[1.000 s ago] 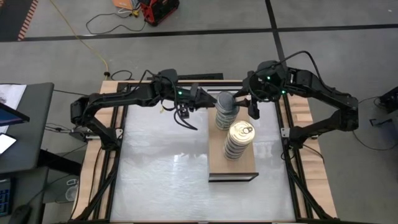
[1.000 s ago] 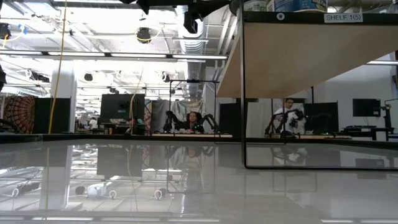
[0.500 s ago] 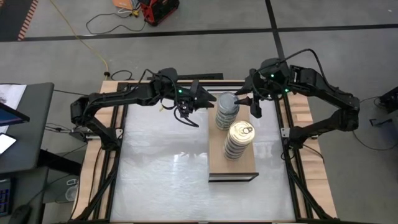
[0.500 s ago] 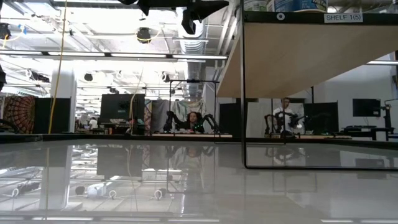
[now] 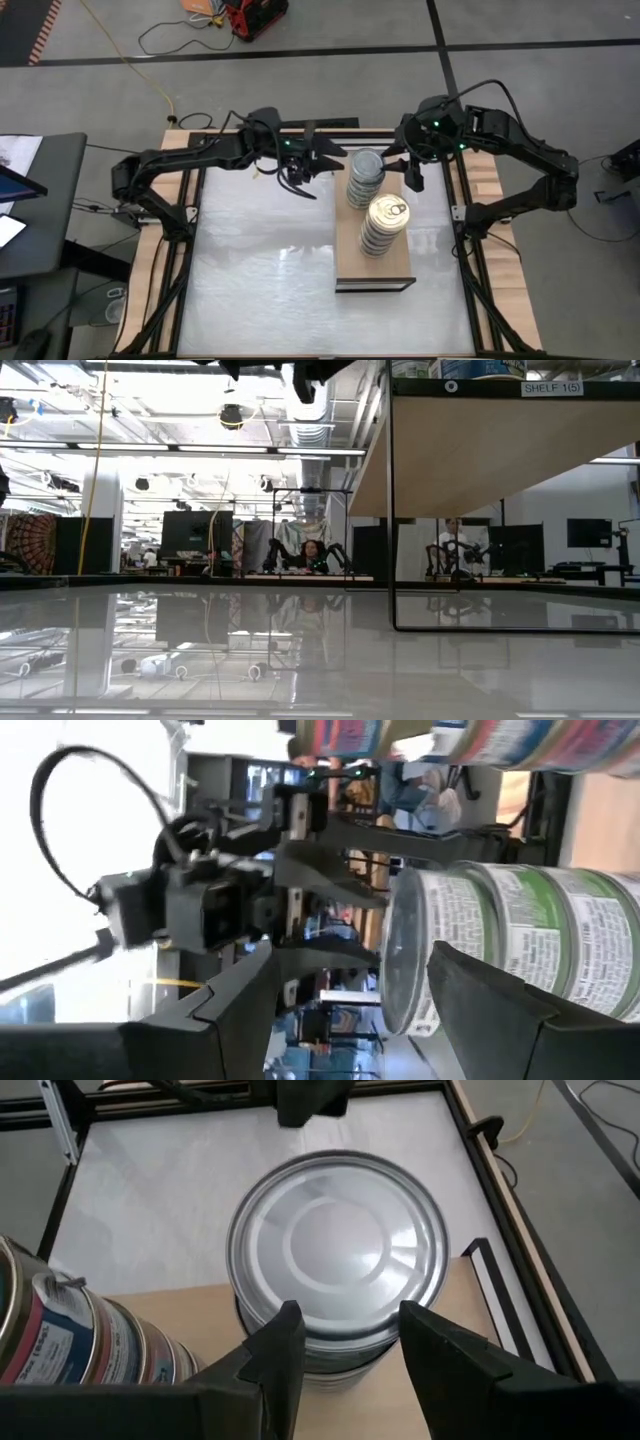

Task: Stack canned seafood by type on shelf
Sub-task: Stack the green tuna can on top of the green tuna can, then return to Home Position

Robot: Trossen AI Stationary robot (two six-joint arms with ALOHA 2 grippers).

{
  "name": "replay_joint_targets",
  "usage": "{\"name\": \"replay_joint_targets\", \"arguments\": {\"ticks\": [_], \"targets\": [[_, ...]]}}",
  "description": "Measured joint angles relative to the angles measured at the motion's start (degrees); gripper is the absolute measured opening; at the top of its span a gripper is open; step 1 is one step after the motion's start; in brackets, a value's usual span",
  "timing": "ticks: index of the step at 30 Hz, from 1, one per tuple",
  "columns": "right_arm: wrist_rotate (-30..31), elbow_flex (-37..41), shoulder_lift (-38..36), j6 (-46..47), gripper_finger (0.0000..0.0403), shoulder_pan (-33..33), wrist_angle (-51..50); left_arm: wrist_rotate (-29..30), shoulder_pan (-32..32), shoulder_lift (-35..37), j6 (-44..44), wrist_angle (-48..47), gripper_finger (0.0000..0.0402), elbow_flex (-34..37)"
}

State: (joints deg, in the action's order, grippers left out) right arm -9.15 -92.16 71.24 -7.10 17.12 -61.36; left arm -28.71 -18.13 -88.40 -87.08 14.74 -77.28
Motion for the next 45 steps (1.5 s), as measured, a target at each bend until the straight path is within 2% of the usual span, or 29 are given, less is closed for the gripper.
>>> {"name": "replay_joint_targets", "arguments": {"ticks": [7, 15, 25, 31, 34, 36, 41, 45], "targets": [[0.0, -0.02, -0.02, 0.05, 0.0193, 0.0, 0.05, 2.2, -0.02, 1.72, 6.59, 0.62, 0.0244, -0.02], [0.0, -0.05, -0.02, -0.04, 0.0193, 0.0, -0.21, 3.52, -0.02, 2.64, 10.22, 0.19, 0.0244, -0.02], [0.0, -6.05, -0.07, -0.3, 0.0193, 0.0, -2.27, 3.69, 0.09, 2.62, 13.02, -0.37, 0.0244, -0.02], [0.04, -7.26, -1.33, -0.45, 0.0193, 0.0, -4.84, 6.25, 0.92, 4.03, 23.6, -1.76, 0.0244, 0.02], [0.26, -7.01, -4.57, 0.53, 0.0193, -0.24, -5.78, 5.59, 2.05, 7.03, 28.16, -5.57, 0.0242, 0.02], [1.95, -5.17, -8.29, 1.49, 0.0193, -1.07, -2.76, 5.07, 2.97, 9.15, 31.43, -8.16, 0.0235, 0.02], [4.5, 4.77, -19.44, 4.03, 0.0193, -2.95, 5.46, 4.99, 5.15, 13.11, 35.86, -14.03, 0.0206, 1.22], [4.55, 16.21, -28.75, 7.53, 0.0193, -2.93, 14.29, 6.44, 7.03, 15.73, 39.45, -12.84, 0.0181, 5.59]]}}
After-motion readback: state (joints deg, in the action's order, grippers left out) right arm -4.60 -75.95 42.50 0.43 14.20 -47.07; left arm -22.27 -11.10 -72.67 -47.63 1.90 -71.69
